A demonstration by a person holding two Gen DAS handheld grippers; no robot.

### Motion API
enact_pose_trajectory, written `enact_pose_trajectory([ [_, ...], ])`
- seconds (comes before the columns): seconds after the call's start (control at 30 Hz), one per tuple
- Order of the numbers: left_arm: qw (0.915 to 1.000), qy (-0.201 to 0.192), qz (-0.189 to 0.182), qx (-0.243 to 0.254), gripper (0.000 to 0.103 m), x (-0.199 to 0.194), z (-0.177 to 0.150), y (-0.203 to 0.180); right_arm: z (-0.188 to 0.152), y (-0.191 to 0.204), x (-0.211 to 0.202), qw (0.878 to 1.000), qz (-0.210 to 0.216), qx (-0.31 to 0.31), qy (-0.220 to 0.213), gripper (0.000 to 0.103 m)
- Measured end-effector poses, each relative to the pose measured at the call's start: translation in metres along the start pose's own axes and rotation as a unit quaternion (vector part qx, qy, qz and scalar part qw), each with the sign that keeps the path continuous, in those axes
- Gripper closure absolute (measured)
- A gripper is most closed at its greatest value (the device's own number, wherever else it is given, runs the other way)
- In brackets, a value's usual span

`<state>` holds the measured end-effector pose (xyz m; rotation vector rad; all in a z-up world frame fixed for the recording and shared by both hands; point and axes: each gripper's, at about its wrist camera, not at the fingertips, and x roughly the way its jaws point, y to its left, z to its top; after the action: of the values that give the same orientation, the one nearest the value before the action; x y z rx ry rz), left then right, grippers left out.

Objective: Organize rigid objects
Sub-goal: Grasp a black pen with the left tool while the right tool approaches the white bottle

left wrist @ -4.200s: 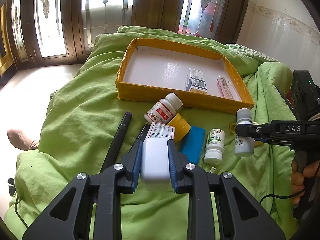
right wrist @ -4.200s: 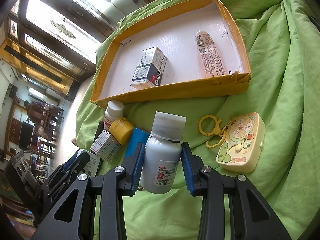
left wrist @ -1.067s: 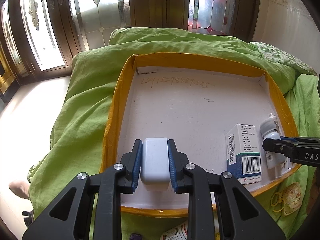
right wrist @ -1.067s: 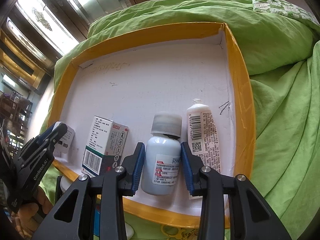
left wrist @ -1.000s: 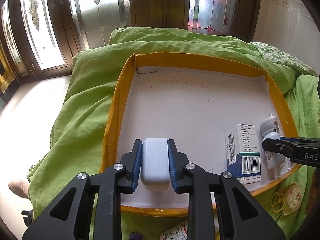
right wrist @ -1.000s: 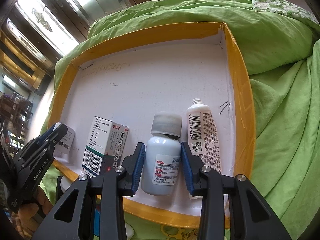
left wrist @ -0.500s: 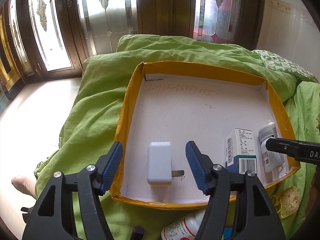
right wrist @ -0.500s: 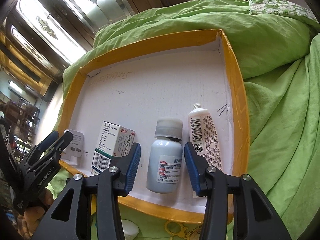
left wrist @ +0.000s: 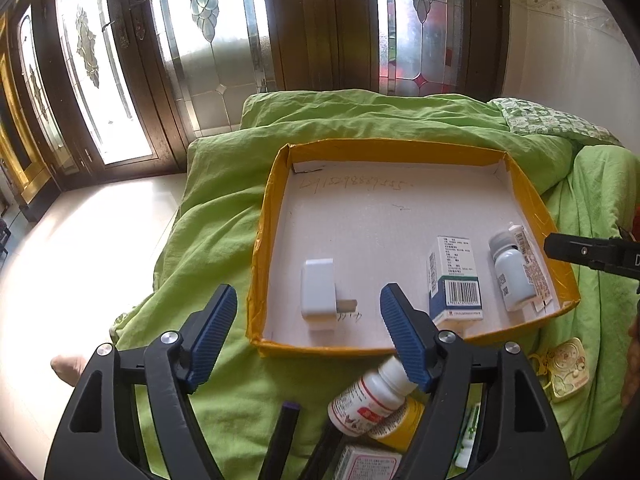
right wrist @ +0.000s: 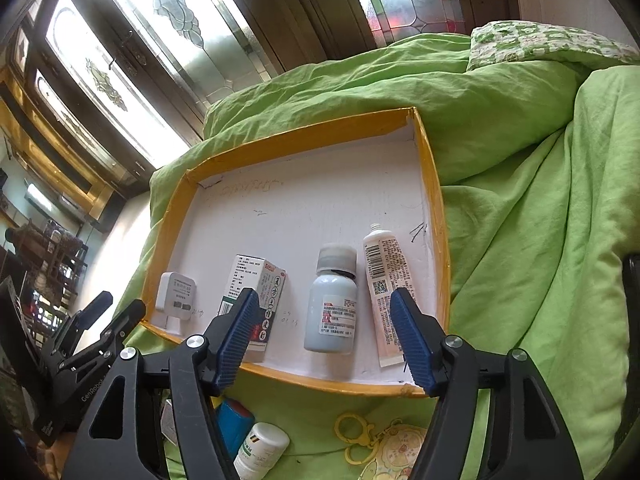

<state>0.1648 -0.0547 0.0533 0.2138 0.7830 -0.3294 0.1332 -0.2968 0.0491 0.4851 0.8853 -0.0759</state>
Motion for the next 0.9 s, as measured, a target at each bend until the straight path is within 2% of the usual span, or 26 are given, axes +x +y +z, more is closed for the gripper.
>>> enact_pose_trajectory([
  [0.1,0.9998,0.010,0.001,-0.018,0.026,-0.012,-0.027,0.007,-0.011,0.002,-0.010,1.000,0.011,0.004,-0.009,0.036],
  [0.27,0.9993,0.013,0.010,-0.032,0.026,-0.038,-0.086,0.017,-0.035,0.005,-0.018,0.999,0.035,0.006,-0.001,0.035],
  [0.37,0.9980,0.014,-0.003,-0.062,0.026,-0.052,-0.123,0.027,-0.045,0.011,-0.016,0.999,0.045,0.003,0.010,0.035],
  [0.43,0.9966,0.035,-0.013,-0.073,0.026,-0.051,-0.139,0.031,-0.052,0.014,-0.015,0.999,0.049,-0.001,0.016,0.035],
  [0.5,0.9957,0.041,-0.022,-0.081,0.026,-0.051,-0.141,0.034,-0.056,0.018,-0.012,0.999,0.049,-0.005,0.023,0.035],
  [0.6,0.9957,0.026,-0.030,-0.083,0.026,-0.055,-0.138,0.033,-0.063,0.021,-0.009,0.998,0.047,-0.012,0.029,0.035],
  [0.8,0.9973,0.037,-0.019,-0.061,0.027,-0.050,-0.143,0.027,-0.070,0.021,-0.006,0.998,0.042,-0.011,0.036,0.035],
  [0.87,0.9973,0.028,-0.031,-0.060,0.031,-0.053,-0.143,0.027,-0.072,0.021,-0.007,0.998,0.041,-0.011,0.035,0.035],
  [0.9,0.9974,0.024,-0.035,-0.059,0.040,-0.054,-0.142,0.027,-0.074,0.021,-0.008,0.998,0.041,-0.011,0.035,0.035],
])
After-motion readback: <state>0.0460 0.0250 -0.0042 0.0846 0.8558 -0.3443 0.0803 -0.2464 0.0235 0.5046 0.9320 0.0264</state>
